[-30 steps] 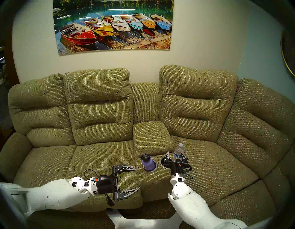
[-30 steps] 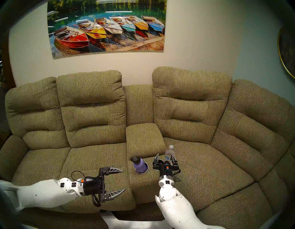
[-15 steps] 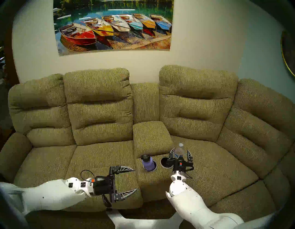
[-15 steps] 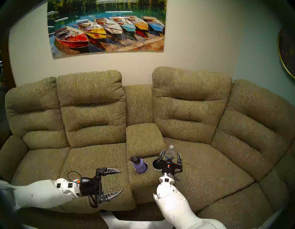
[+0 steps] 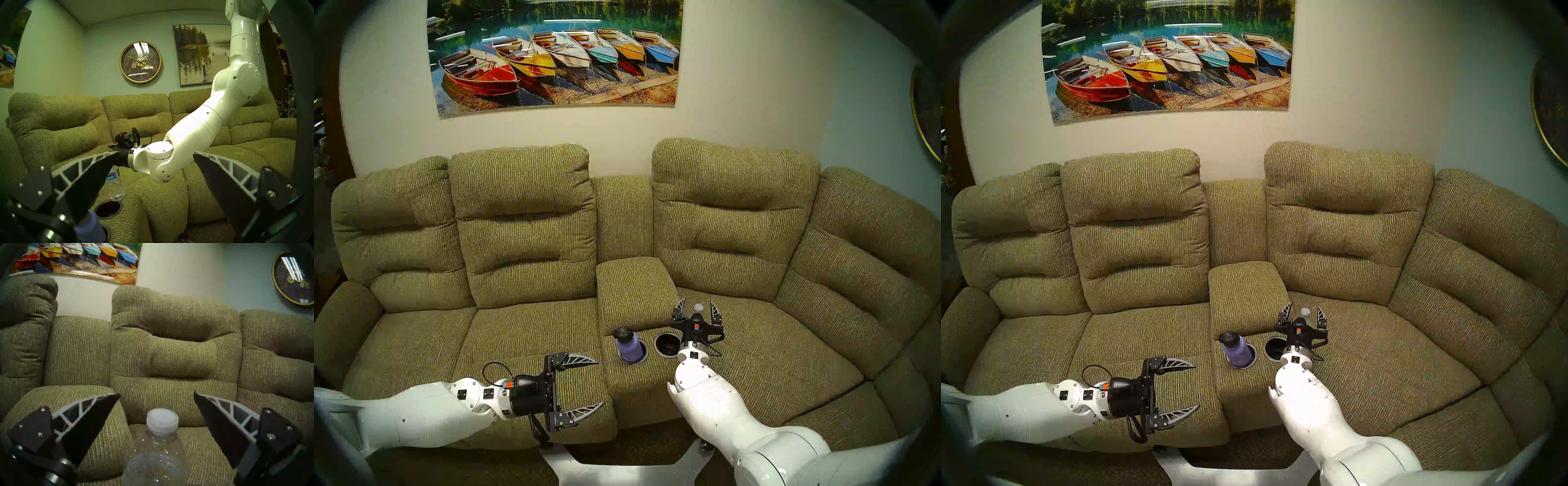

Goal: Put bottles into cup holders

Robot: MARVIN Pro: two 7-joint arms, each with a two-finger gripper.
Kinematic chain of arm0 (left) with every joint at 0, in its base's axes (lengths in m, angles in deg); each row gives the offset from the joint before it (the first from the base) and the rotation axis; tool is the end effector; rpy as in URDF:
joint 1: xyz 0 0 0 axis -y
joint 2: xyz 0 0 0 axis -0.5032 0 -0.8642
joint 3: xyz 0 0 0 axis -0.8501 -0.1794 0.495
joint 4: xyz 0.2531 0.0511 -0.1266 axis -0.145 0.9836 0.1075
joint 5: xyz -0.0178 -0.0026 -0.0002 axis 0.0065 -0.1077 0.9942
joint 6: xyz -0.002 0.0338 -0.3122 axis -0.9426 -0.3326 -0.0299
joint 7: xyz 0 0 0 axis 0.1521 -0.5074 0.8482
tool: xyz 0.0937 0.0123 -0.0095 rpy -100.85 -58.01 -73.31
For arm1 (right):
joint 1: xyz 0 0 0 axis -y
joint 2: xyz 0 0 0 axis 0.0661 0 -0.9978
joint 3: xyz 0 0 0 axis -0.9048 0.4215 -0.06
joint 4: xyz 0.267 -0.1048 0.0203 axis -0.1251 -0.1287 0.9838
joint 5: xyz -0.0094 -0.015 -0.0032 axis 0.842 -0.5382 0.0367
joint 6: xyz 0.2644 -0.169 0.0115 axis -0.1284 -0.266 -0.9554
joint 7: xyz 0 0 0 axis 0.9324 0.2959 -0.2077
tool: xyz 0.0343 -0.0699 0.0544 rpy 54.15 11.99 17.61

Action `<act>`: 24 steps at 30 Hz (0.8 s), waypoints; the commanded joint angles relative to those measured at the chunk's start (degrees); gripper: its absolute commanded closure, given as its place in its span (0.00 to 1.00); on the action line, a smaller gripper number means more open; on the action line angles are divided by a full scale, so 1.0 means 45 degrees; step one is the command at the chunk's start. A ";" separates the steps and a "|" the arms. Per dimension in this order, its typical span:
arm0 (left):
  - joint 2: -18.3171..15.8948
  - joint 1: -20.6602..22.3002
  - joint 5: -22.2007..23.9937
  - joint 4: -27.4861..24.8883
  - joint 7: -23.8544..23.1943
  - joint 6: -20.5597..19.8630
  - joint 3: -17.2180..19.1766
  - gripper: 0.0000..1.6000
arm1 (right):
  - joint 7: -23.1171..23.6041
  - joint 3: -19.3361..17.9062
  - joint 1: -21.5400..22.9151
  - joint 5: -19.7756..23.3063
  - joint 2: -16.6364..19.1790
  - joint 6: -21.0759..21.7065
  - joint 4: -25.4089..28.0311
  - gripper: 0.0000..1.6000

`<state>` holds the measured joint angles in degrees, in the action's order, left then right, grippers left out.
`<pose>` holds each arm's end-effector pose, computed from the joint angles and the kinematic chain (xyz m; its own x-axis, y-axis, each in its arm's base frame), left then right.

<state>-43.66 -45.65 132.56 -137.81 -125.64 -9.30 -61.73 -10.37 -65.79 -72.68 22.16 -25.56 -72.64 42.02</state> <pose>0.2712 0.0379 -0.3864 -0.1627 0.1005 0.9815 -0.9654 -0.2216 -0.1374 0.4531 0.0308 -0.4493 -0.0320 0.1585 0.9868 -0.2737 -0.9510 0.1439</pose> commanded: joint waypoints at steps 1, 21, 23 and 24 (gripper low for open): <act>0.0033 0.0025 -0.0051 -0.0204 -0.0196 0.0065 0.0137 0.00 | 0.0304 -0.0243 0.1520 0.0218 -0.0305 0.0311 -0.0962 0.00; 0.0036 -0.0022 -0.0112 -0.0223 -0.0155 0.0065 0.0205 0.00 | 0.1188 -0.1277 0.2705 0.1213 -0.0561 0.0094 -0.3905 0.59; 0.0038 -0.0029 -0.0123 -0.0222 -0.0161 0.0065 0.0214 0.00 | 0.1225 -0.1410 0.2690 0.1333 -0.0573 -0.0356 -0.3920 0.64; 0.0040 -0.0035 -0.0126 -0.0220 -0.0169 0.0065 0.0221 0.00 | 0.1259 -0.1536 0.2679 0.1462 -0.0604 -0.0664 -0.3898 0.65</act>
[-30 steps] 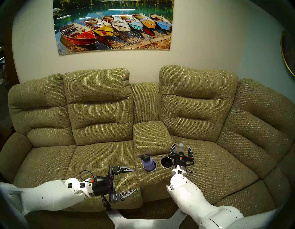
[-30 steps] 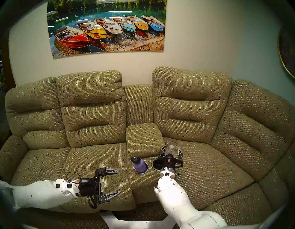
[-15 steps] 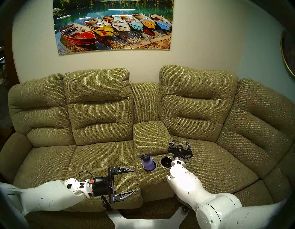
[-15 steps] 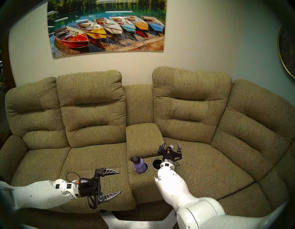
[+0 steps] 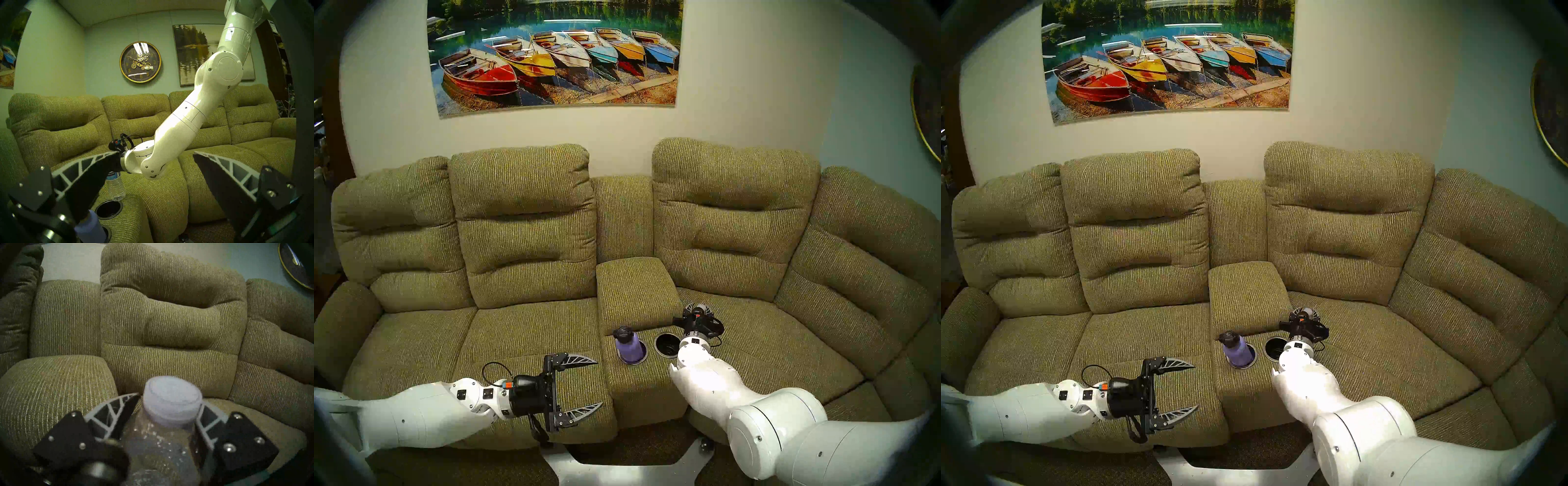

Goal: Put bottles into cup holders

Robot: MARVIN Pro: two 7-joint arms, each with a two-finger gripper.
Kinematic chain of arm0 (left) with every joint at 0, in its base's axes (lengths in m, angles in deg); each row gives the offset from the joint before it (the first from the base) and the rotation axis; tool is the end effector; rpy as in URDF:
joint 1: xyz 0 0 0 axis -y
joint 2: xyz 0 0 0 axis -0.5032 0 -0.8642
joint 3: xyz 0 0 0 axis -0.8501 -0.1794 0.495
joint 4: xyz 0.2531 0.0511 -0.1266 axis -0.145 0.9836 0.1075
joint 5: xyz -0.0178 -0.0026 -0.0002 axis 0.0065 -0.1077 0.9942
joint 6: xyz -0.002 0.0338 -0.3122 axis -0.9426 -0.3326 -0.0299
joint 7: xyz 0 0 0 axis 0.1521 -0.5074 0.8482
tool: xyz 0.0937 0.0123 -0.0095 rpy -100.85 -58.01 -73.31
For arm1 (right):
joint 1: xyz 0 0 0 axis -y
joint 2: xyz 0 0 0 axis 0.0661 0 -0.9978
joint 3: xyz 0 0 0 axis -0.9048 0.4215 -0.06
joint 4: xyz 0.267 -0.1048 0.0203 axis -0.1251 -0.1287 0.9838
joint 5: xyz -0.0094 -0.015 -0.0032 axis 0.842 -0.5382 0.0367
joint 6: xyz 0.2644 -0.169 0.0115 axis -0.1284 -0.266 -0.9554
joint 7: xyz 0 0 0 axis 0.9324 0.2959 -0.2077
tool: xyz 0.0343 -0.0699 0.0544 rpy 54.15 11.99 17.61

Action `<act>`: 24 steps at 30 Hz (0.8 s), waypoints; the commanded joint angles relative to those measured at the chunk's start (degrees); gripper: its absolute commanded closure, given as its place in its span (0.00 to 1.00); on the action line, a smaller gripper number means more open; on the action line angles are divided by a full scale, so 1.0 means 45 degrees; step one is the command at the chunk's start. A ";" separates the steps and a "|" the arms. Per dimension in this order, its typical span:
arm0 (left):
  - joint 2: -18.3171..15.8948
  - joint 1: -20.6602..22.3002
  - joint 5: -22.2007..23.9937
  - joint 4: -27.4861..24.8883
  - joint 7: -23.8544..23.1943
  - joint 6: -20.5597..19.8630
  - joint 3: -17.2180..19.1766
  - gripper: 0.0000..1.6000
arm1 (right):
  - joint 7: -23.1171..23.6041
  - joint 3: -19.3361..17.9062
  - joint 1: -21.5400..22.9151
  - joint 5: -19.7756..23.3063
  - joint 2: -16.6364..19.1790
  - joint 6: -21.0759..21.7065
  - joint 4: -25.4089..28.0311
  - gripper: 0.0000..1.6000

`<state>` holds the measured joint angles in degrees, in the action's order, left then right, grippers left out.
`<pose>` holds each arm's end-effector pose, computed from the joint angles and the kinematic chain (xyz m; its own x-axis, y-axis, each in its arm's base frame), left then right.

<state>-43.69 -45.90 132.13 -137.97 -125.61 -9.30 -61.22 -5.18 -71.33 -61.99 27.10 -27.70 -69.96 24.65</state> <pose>0.2715 0.0381 -0.3855 -0.1686 0.0990 0.9807 -0.9648 -0.2203 -0.1437 0.4779 0.0150 -0.4658 0.1525 0.0851 0.9846 -0.3067 -0.9430 0.1290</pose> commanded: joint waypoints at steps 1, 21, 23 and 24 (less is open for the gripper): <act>0.0049 0.0013 -0.0033 -0.0185 -0.0187 0.0064 0.0119 0.00 | 0.0146 -0.0379 0.0294 0.0432 -0.0145 -0.1545 -0.0034 0.65; 0.0146 -0.0283 -0.0094 -0.0178 -0.0408 0.0064 0.0567 0.00 | 0.1470 -0.1145 0.0104 0.1440 -0.1043 -0.4143 -0.0968 0.55; 0.0152 -0.0300 -0.0109 -0.0179 -0.0398 0.0064 0.0590 0.00 | 0.1721 -0.1373 0.0115 0.1726 -0.1163 -0.4224 -0.1068 0.55; 0.0155 -0.0309 -0.0113 -0.0179 -0.0399 0.0064 0.0602 0.00 | 0.1758 -0.1406 0.0132 0.1763 -0.1193 -0.4241 -0.1117 0.55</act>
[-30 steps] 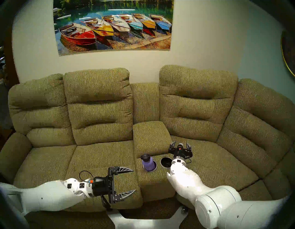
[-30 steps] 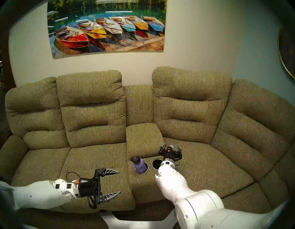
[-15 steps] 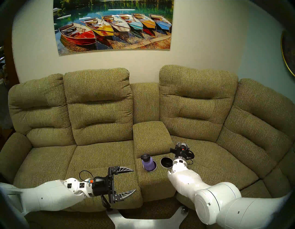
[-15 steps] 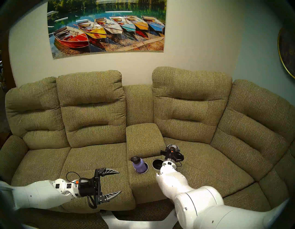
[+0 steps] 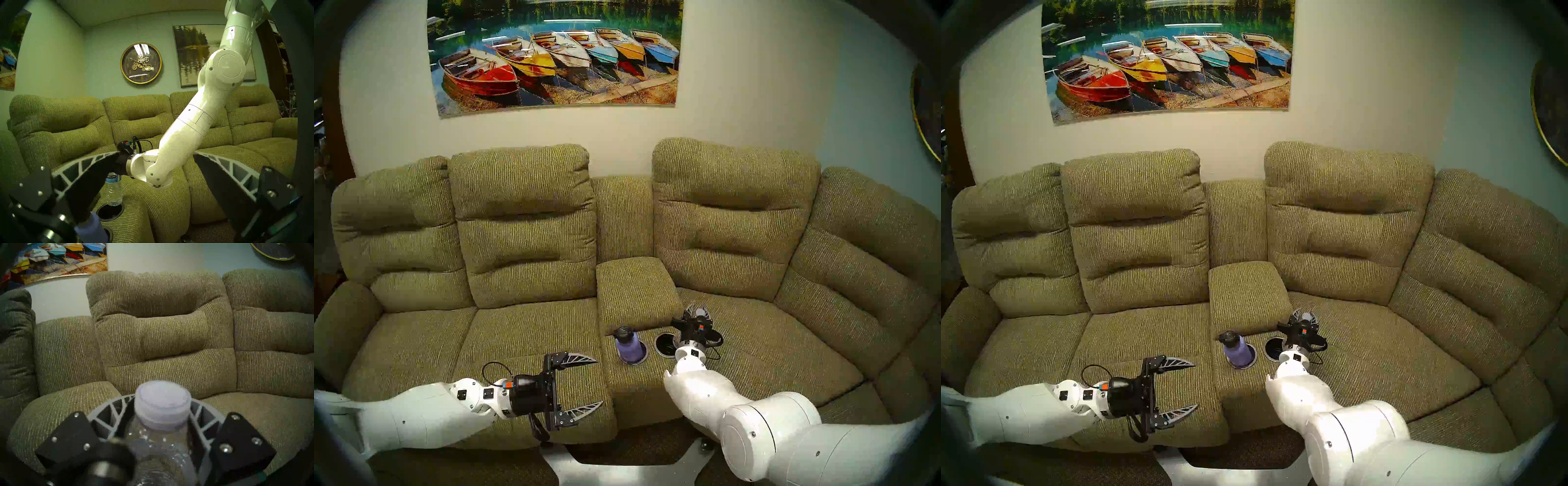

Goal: Put bottles into cup holders

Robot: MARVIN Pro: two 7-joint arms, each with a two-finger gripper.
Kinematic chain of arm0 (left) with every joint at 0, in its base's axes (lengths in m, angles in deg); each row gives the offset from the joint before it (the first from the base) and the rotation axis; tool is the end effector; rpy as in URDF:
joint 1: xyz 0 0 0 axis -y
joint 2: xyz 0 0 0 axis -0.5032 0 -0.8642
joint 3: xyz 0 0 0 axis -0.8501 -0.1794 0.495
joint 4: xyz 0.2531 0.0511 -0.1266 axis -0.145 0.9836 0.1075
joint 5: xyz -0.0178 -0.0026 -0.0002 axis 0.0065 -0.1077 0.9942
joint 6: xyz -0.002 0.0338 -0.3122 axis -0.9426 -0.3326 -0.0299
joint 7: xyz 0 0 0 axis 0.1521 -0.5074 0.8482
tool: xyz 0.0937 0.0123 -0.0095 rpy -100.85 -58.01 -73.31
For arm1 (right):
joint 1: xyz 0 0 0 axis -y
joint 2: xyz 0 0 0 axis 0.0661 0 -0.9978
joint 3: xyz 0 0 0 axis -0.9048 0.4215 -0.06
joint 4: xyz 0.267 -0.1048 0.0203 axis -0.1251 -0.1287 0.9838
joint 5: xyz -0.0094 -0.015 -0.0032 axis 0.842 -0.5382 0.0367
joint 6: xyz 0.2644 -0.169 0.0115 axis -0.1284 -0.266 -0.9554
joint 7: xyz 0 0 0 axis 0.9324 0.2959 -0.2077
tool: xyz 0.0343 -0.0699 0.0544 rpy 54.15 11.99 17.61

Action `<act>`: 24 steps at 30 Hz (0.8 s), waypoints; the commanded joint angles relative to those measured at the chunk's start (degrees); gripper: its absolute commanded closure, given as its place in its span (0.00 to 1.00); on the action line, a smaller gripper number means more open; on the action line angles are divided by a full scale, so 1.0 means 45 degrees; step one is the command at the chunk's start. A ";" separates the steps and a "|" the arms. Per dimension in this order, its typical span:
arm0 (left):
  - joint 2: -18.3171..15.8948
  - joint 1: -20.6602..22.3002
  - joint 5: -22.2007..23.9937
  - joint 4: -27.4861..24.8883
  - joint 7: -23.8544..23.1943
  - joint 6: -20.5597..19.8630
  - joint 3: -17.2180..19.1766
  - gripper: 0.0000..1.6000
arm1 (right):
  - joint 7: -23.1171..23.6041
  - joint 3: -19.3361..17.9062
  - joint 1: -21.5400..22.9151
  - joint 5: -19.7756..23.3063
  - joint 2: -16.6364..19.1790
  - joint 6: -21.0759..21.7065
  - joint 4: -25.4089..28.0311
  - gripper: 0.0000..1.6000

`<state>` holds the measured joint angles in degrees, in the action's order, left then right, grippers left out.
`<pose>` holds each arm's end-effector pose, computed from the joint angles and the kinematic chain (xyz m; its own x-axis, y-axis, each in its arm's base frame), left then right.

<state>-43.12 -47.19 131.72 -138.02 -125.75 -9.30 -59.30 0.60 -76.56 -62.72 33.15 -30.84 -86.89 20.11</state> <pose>0.2718 0.0368 -0.3850 -0.1769 0.1070 0.9784 -0.9616 -0.2306 -0.1487 0.4538 0.0358 -0.4744 -0.0332 -0.1141 0.9929 -0.3356 -0.9345 -0.1187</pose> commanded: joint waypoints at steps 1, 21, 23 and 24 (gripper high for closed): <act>0.0031 -0.0030 -0.0030 -0.0170 -0.0366 0.0063 0.0186 0.00 | 0.0507 -0.0271 0.0316 0.0444 -0.0540 -0.0531 -0.0163 0.54; 0.0158 -0.0329 -0.0063 -0.0129 -0.0639 0.0063 0.0654 0.00 | 0.1261 -0.0420 0.0070 0.0553 -0.0928 -0.1398 -0.0517 0.53; 0.0159 -0.0341 -0.0080 -0.0134 -0.0618 0.0063 0.0667 0.00 | 0.1281 -0.0373 0.0083 0.0529 -0.0897 -0.1398 -0.0725 0.53; 0.0161 -0.0351 -0.0093 -0.0137 -0.0605 0.0063 0.0679 0.00 | 0.1206 -0.0301 0.0054 0.0437 -0.0886 -0.1398 -0.0757 0.52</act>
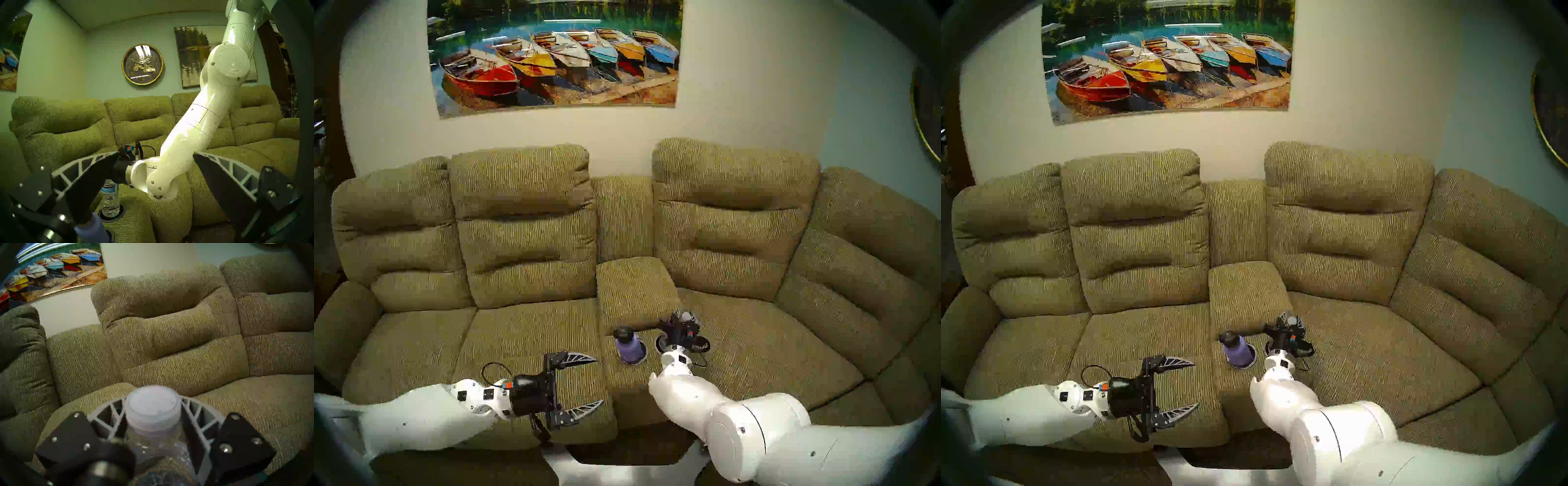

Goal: Put bottles into cup holders

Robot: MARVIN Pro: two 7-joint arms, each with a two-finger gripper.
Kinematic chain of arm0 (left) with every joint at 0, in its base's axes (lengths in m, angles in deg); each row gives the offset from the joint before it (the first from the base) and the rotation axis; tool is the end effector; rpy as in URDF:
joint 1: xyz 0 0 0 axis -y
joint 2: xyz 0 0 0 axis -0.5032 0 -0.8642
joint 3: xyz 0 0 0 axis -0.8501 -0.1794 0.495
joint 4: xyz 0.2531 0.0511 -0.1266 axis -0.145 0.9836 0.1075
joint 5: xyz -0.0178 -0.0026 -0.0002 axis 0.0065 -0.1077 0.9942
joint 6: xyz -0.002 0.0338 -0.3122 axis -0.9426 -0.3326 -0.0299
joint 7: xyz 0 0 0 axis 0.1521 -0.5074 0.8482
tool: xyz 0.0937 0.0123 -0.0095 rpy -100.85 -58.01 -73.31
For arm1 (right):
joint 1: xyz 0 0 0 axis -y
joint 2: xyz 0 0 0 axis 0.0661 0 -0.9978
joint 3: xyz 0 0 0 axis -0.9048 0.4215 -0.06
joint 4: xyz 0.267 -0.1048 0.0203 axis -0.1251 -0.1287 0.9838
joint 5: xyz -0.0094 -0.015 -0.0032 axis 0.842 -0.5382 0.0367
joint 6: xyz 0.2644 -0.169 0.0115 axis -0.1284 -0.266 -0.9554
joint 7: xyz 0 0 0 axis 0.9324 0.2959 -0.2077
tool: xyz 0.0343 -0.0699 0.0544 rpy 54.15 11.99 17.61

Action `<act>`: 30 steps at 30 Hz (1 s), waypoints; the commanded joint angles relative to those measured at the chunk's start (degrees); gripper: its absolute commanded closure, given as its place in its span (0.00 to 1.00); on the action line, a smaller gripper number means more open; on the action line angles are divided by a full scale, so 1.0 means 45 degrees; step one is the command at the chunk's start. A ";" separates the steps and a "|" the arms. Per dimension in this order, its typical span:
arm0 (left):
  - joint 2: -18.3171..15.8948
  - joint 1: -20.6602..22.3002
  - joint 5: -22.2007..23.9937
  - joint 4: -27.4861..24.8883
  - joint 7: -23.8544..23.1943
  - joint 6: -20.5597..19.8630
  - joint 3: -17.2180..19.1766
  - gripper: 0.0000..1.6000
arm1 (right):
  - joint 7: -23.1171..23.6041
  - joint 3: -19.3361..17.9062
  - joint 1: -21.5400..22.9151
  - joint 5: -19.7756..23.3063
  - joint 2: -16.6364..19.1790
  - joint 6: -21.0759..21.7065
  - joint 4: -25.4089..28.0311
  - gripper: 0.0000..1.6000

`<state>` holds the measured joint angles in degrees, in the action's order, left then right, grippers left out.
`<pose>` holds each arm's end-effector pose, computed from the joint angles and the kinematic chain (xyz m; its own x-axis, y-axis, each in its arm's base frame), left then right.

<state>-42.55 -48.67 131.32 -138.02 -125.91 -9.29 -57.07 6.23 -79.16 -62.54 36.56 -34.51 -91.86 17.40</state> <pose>0.2724 0.0366 -0.3845 -0.1864 0.1139 0.9758 -0.9572 -0.2449 -0.1543 0.4425 0.0736 -0.4776 -0.0700 -0.2233 0.9722 -0.2934 -0.9269 -0.2340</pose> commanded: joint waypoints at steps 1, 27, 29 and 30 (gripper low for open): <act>0.0030 -0.0021 -0.0017 -0.0142 -0.0544 0.0063 0.0178 0.00 | -0.0096 0.0355 -0.0015 -0.0424 -0.0060 -0.0294 -0.0224 0.52; 0.0016 -0.0027 -0.0251 -0.0187 -0.0235 0.0063 0.0158 0.00 | -0.2379 0.0965 -0.0537 -0.1615 0.0188 -0.0294 0.1235 0.00; 0.0016 -0.0022 -0.0273 -0.0192 -0.0198 0.0063 0.0155 0.00 | -0.2632 0.1016 -0.0739 -0.1758 0.0376 -0.0294 0.1541 0.00; 0.0016 -0.0022 -0.0273 -0.0192 -0.0198 0.0063 0.0155 0.00 | -0.2632 0.1016 -0.0739 -0.1758 0.0376 -0.0294 0.1541 0.00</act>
<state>-42.35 -48.95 130.12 -138.03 -125.72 -9.29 -56.71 -2.71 -74.65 -64.53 29.47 -34.32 -92.50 18.86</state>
